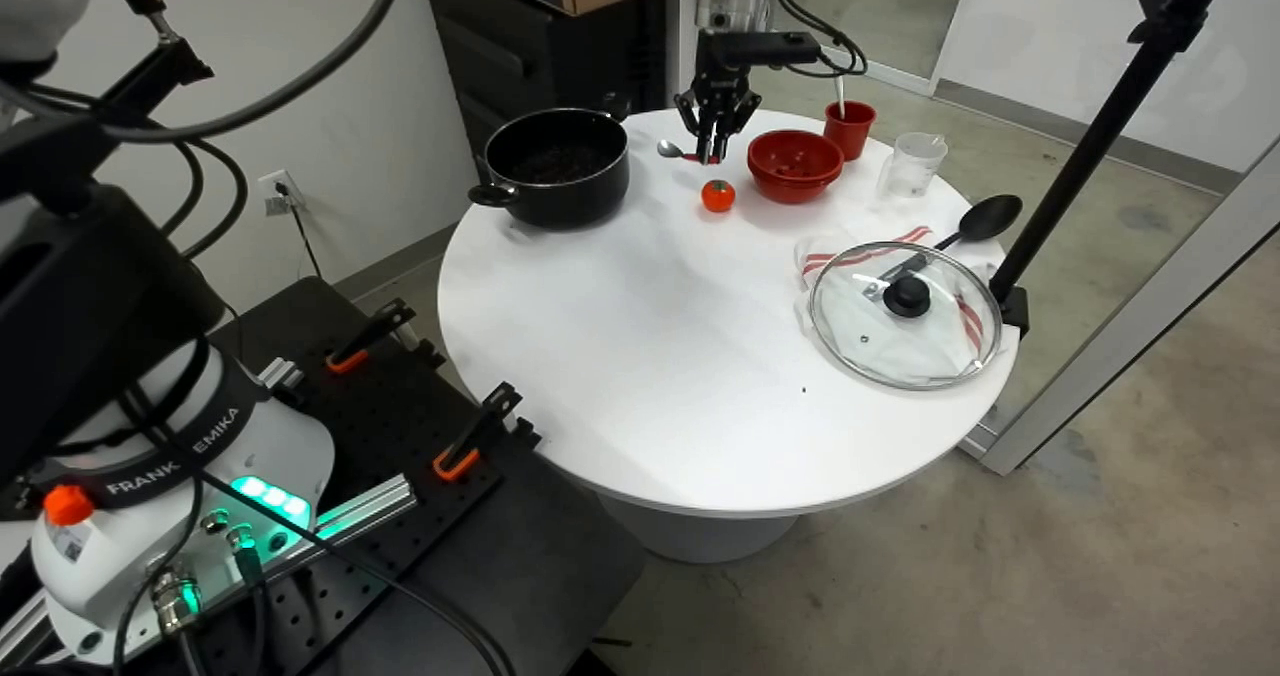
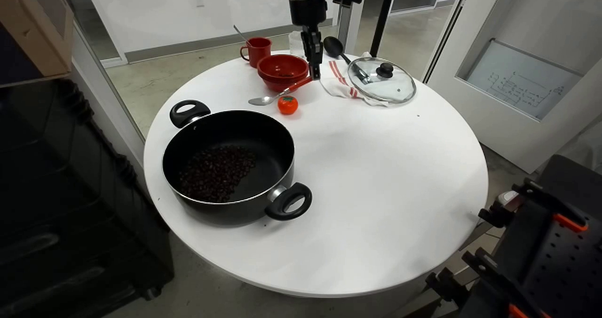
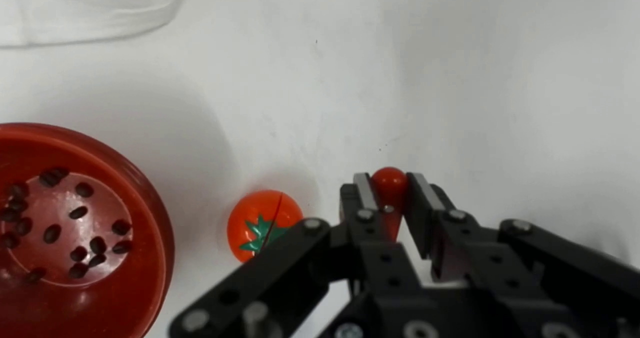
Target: Use the small spoon to scoop some beans from the pot into the bowl
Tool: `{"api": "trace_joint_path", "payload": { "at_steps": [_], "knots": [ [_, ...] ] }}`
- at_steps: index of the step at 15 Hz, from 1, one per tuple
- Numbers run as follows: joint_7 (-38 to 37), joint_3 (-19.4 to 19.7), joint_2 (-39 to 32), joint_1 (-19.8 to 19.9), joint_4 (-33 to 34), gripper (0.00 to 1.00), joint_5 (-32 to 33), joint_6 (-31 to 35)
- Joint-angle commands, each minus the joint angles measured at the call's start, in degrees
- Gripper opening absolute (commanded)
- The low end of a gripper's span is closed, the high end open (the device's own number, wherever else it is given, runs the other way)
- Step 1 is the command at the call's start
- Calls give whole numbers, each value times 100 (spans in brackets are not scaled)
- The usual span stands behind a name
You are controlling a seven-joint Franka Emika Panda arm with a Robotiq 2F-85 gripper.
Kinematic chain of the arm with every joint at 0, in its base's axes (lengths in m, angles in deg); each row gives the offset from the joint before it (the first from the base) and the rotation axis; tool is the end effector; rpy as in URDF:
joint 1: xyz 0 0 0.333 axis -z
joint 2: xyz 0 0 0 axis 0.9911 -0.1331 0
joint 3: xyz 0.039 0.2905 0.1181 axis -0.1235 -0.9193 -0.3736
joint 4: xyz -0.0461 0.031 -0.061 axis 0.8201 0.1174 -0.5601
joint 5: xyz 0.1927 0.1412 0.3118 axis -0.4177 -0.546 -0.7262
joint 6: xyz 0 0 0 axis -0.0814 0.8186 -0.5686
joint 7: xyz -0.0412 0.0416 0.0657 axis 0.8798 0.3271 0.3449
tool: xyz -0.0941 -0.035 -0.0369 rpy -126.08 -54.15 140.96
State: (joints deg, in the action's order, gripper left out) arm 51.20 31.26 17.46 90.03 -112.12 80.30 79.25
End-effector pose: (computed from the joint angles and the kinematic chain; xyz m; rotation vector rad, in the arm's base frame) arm 0.7127 -0.0471 0.1762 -2.6688 -1.5546 0.3273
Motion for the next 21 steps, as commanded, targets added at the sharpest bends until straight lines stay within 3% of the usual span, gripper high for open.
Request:
{"api": "trace_joint_path", "payload": {
  "at_steps": [1,6,14,21],
  "knots": [
    [486,1,287,224,-698,5,-107,700],
    [881,38,214,469,-1111,5,-80,1510],
    [944,203,109,462,-1659,5,-68,1871],
    [1166,64,-429,553,-1328,5,-153,1933]
  ]
}}
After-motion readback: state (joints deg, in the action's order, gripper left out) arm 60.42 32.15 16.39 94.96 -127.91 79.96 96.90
